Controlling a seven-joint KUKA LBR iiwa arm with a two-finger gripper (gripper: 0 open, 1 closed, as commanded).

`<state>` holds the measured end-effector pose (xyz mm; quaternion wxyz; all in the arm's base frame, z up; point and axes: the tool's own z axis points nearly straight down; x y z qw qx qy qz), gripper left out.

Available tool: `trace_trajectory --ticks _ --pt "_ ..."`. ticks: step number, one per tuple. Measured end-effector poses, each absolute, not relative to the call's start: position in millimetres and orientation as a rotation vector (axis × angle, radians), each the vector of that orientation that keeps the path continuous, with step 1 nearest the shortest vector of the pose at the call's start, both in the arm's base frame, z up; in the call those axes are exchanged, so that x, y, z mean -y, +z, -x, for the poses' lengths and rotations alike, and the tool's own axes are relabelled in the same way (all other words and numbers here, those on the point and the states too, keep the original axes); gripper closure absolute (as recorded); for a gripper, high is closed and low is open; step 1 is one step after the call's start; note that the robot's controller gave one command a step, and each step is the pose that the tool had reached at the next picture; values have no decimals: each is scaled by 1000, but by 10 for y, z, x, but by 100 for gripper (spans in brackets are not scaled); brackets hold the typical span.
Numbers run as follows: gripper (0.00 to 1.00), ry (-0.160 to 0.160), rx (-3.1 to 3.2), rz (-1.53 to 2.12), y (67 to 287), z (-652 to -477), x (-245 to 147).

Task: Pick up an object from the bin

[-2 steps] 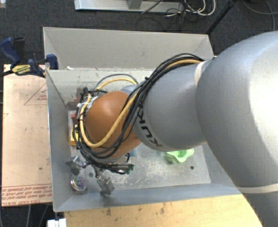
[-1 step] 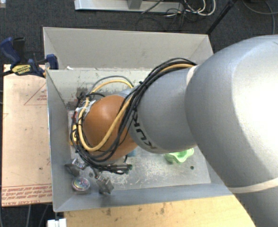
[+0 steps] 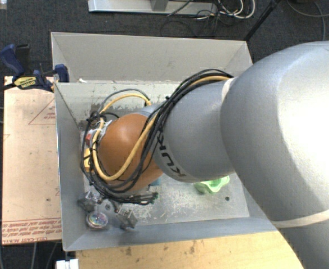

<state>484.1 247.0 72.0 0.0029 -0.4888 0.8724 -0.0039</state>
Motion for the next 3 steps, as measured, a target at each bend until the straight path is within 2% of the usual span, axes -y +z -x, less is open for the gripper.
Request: trace_trajectory --ticks 1,2,3 --pt "100 3 -2735 1540 702 -4799 -2515" --pt "100 -3 -2778 1449 1607 -4883 -1984" --pt "100 0 -2788 1427 2219 -4949 -1953"
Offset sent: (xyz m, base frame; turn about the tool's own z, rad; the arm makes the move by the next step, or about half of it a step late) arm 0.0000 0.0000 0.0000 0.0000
